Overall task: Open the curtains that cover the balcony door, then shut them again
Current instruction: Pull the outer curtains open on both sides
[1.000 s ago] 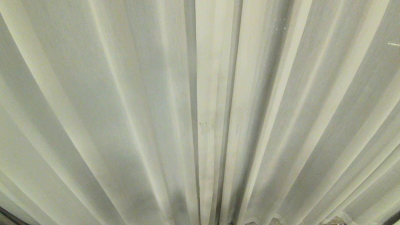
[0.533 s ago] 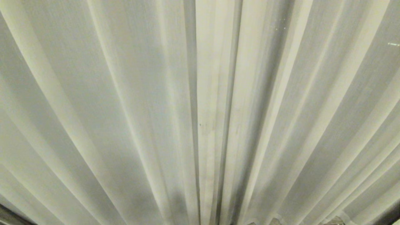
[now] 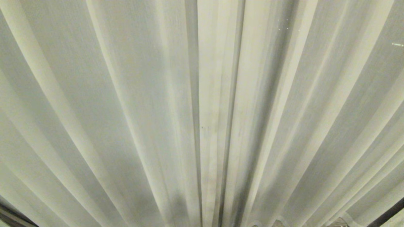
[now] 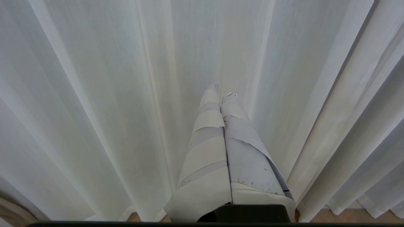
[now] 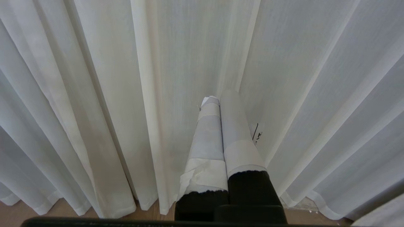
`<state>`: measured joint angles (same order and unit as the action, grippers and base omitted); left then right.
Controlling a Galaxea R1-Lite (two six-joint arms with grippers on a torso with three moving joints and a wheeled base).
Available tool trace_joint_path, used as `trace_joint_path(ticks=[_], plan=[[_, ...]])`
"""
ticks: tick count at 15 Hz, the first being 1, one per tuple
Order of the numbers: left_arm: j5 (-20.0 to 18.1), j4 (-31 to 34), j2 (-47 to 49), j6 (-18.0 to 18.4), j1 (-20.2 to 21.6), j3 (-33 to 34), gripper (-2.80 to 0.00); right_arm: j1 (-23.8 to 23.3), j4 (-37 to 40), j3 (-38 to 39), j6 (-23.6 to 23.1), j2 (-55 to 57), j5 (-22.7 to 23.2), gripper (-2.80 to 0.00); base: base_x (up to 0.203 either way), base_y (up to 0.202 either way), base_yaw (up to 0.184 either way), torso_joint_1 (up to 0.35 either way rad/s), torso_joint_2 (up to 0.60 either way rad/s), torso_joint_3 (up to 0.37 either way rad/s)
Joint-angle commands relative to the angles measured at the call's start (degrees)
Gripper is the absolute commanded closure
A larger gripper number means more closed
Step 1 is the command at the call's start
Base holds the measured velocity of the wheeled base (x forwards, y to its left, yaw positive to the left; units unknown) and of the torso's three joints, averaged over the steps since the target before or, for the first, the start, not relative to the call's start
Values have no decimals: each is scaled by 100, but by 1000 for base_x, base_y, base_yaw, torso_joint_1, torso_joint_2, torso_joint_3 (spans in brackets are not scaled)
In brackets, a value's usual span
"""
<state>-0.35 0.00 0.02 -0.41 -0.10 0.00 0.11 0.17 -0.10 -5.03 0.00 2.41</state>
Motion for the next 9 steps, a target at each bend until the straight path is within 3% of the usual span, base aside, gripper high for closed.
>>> trace_joint_path(ticks=[1,9], plan=[[0,0,-2,-2,1,0,0,-2,1,1,20,9,5,0,0,0,0,0,0,0],[0,0,-2,-2,0,0,0,-2,-8,1,50,9,14,0,0,0,0,0,0,0]])
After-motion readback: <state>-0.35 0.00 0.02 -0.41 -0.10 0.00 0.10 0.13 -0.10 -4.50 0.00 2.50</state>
